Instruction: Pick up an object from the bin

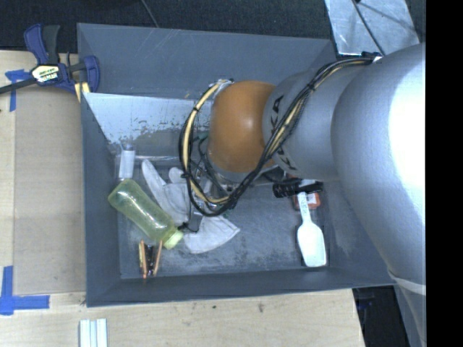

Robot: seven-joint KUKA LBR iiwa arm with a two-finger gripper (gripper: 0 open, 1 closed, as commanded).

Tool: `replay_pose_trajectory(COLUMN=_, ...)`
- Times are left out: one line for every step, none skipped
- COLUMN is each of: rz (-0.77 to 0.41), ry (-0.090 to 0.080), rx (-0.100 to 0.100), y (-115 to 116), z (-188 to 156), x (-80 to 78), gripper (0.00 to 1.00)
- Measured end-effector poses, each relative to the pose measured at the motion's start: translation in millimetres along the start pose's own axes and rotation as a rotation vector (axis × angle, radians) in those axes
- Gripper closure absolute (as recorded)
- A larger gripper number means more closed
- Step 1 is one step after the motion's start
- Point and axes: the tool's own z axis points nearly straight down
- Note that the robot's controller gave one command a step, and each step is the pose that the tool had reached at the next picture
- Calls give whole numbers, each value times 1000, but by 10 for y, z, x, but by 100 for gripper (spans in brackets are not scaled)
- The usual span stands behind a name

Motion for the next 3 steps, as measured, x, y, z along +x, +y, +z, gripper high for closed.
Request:
replay_pose_trajectory(rz=86, ry=-3, rx=-1, y=-88, z=34, x=-139, gripper=100)
replay_pose_trajectory(rz=87, ry=-3, rx=-2, y=-88, z=33, x=-139, gripper=100)
replay_pose_trajectory(rz=93, ry=2, rx=0, y=-151, z=-402, x=-337, gripper=100)
